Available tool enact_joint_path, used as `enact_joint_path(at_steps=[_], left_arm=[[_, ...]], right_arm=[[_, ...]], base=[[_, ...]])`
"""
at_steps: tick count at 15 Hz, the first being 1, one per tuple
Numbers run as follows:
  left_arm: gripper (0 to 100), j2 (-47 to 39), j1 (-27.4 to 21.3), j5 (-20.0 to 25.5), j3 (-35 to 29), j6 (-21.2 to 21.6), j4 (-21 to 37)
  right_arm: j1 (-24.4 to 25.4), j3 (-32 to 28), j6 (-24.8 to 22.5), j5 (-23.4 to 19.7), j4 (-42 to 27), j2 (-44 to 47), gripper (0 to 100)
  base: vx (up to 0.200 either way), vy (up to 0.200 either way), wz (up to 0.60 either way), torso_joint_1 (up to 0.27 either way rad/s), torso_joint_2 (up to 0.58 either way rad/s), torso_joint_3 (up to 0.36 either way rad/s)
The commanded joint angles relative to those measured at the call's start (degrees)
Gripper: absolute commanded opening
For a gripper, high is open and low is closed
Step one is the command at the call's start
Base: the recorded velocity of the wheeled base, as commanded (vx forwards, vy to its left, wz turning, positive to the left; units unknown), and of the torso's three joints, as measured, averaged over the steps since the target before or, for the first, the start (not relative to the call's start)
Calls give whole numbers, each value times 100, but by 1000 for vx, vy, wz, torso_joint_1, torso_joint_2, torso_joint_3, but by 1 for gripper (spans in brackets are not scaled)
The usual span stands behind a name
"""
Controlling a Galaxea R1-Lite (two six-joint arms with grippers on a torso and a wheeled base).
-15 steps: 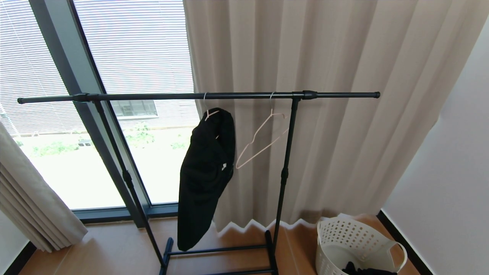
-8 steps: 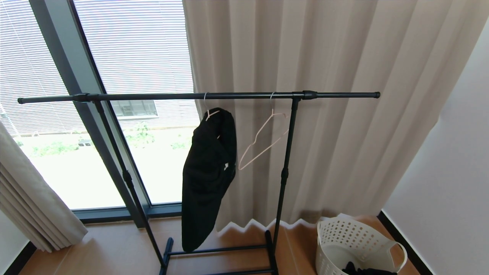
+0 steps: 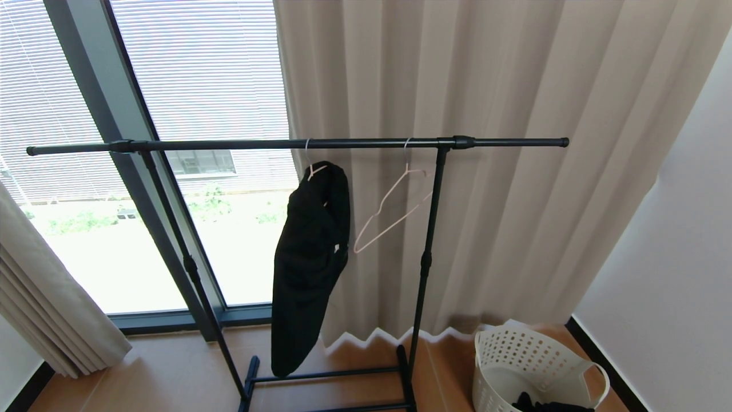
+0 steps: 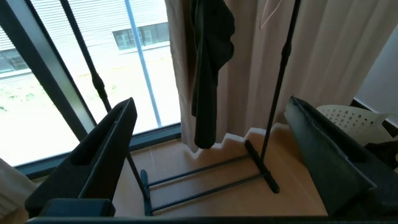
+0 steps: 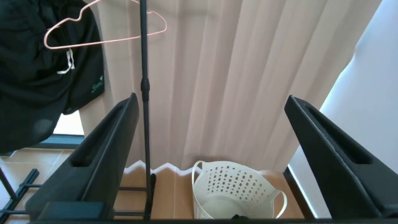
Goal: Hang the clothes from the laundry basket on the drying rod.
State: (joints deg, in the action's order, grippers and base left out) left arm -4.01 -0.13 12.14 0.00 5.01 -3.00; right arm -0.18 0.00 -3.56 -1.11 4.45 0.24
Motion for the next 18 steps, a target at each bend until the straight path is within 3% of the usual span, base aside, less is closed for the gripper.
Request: enact_joint_path(at_steps=[1, 6, 8, 18], left_arm=[[100, 76, -92, -1, 0, 0, 1], [100, 401, -31, -335, 0, -237, 1], [100, 401, -31, -441, 0, -308, 1], [100, 401, -31, -397, 0, -369, 1]], right_arm=[[1, 0, -4, -3, 3, 11, 100], [9, 0, -4, -12, 3, 11, 100], [9, 0, 4, -241, 3, 11, 100], [18, 0, 75, -381, -67, 2, 100]], base=[[0, 0, 0, 0, 0, 0], [0, 0, 0, 0, 0, 0], [0, 0, 0, 0, 0, 0], [0, 0, 0, 0, 0, 0]])
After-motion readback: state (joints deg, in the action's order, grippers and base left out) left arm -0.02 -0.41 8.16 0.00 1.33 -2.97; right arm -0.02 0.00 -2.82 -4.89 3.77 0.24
